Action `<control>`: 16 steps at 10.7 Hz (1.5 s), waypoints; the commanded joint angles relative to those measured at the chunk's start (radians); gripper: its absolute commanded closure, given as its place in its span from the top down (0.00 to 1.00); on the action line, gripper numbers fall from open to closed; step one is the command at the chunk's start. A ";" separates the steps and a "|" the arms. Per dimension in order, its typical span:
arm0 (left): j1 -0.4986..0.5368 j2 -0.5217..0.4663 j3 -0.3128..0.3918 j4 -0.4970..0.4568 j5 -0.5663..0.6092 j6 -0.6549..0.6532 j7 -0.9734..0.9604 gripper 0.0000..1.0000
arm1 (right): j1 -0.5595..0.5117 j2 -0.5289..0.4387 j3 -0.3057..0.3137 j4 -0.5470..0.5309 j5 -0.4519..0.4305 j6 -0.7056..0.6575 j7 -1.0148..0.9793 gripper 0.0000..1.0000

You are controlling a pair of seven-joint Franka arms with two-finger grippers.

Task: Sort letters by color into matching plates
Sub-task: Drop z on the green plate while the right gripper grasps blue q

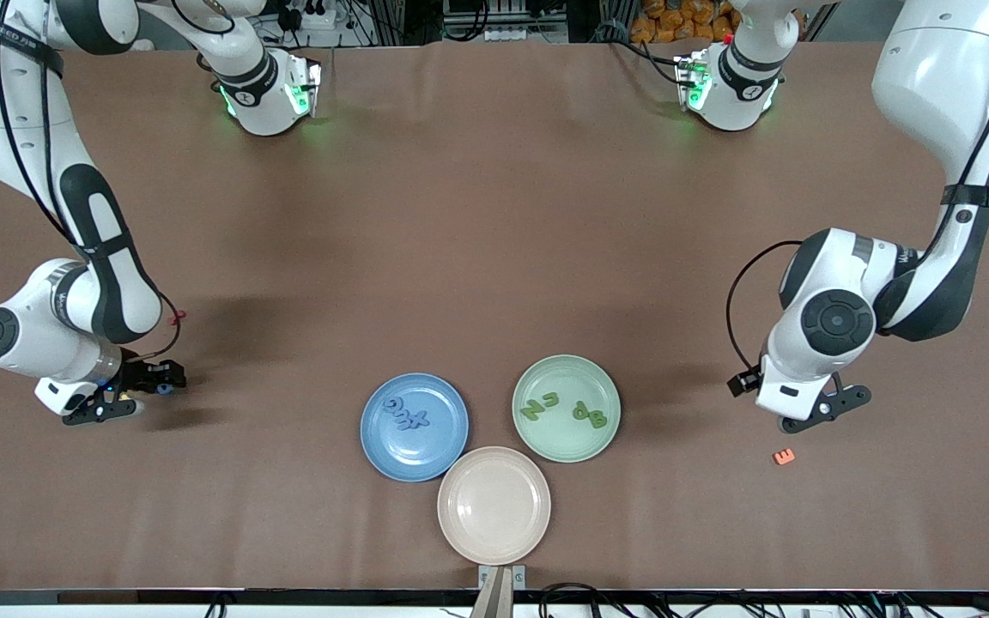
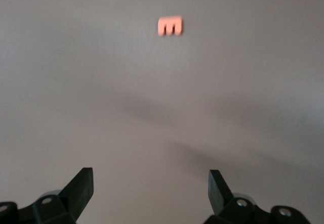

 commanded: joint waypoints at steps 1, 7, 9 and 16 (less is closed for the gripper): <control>0.057 -0.119 -0.035 -0.183 -0.081 -0.017 0.081 1.00 | -0.015 -0.028 0.014 -0.031 0.012 0.014 -0.014 0.51; -0.015 -0.317 0.022 -0.536 -0.168 0.177 0.188 1.00 | -0.018 -0.025 0.014 -0.029 0.010 0.016 -0.020 0.31; -0.125 -0.331 0.169 -0.536 -0.269 0.177 0.362 1.00 | -0.017 -0.024 0.014 -0.028 0.010 0.016 -0.020 0.28; -0.124 -0.441 0.294 -0.405 -0.429 0.145 0.635 1.00 | 0.003 -0.028 0.017 0.006 0.010 -0.003 -0.009 0.22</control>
